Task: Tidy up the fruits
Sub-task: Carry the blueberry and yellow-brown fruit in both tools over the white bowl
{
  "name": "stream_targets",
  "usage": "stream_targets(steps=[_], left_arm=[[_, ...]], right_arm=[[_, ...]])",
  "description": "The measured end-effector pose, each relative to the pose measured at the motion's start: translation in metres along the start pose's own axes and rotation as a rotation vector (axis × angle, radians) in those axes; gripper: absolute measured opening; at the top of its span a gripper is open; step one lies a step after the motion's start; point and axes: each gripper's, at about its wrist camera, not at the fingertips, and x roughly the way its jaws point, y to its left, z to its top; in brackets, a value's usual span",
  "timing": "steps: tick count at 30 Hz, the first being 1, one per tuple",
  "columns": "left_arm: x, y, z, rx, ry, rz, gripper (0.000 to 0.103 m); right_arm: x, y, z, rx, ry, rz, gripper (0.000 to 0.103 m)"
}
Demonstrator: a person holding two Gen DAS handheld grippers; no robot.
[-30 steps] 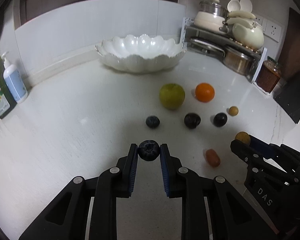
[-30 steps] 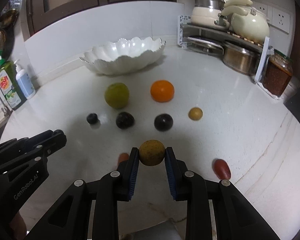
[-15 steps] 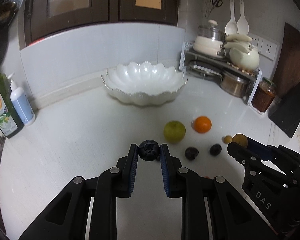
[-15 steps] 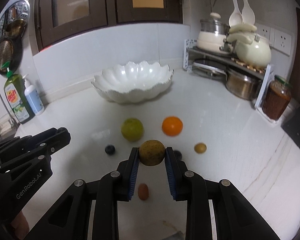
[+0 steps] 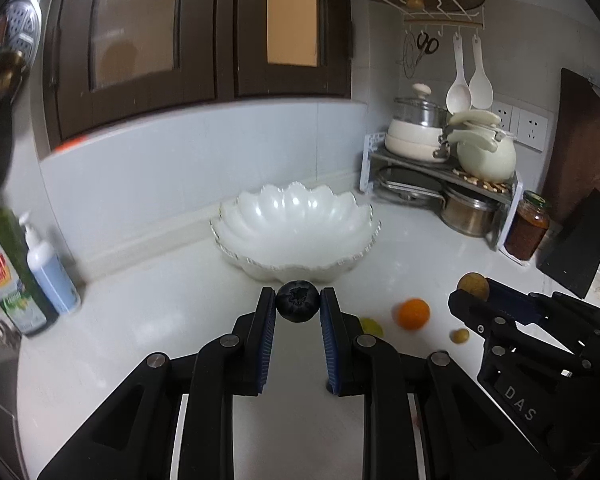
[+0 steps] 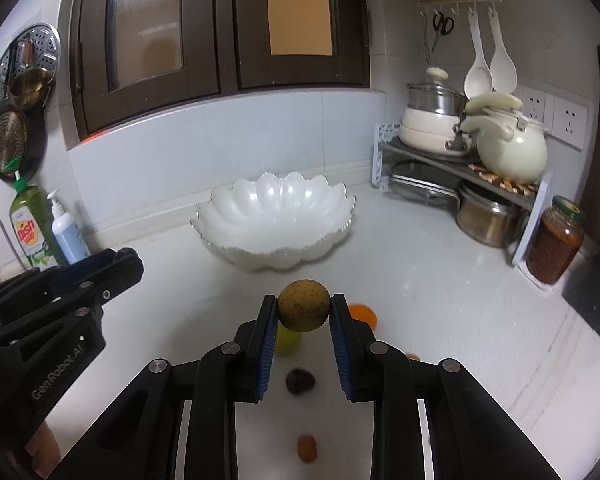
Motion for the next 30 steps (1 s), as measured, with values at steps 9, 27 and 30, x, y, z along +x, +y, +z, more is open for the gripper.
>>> stream_targets(steps=[9, 27, 30], left_arm=[[0.022, 0.014, 0.028, 0.022, -0.022, 0.021, 0.023], [0.081, 0.033, 0.095, 0.053, 0.012, 0.015, 0.023], [0.096, 0.037, 0.106, 0.059, 0.037, 0.014, 0.023]], right_arm=[[0.022, 0.011, 0.03, -0.006, -0.028, 0.015, 0.028], [0.082, 0.012, 0.107, -0.039, 0.002, 0.022, 0.028], [0.099, 0.011, 0.118, -0.04, 0.036, 0.023, 0.028]])
